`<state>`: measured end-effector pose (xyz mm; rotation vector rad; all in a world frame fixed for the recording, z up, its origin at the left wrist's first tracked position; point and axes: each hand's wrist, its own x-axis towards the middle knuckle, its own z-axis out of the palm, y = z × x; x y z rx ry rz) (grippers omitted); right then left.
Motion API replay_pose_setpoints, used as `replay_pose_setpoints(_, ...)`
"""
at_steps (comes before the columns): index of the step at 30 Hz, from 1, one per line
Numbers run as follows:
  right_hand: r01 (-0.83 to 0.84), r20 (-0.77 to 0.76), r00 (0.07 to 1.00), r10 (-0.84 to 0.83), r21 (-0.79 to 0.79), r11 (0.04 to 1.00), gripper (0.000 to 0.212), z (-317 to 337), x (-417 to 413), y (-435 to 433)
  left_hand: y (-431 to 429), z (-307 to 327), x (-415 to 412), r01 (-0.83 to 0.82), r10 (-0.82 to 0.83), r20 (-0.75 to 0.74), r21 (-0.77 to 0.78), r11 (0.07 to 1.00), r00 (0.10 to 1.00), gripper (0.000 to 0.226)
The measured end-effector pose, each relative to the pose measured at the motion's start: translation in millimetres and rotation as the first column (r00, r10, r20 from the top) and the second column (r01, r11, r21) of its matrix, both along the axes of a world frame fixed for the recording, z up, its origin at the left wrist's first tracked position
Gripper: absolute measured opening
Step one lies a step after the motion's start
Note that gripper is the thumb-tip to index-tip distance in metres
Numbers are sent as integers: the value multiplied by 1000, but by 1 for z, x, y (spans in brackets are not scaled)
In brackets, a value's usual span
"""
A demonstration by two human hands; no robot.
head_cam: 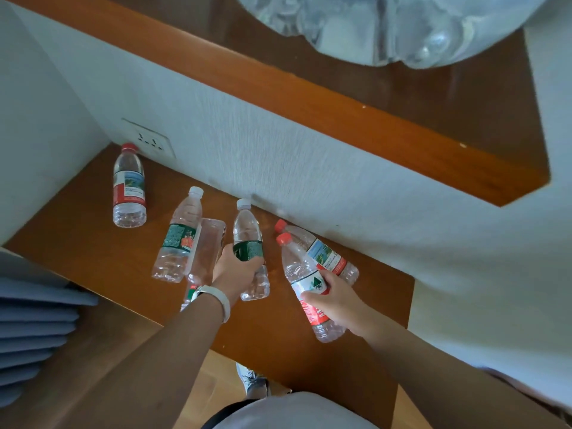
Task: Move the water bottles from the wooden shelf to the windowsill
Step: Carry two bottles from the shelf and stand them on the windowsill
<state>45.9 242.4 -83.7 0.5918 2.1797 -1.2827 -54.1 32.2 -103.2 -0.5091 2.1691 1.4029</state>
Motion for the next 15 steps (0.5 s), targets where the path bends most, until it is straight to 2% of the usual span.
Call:
replay_pose_setpoints(9,82,-41,995,-87,-112,990,45,26,6,7,-6,42,25,-41,53,-137,90,995,989,66)
replay_pose_setpoints(15,30,-110,993,-51,-182,983,45,54,21,13,-2,76,54,-79,106,-219,129,988,970,67)
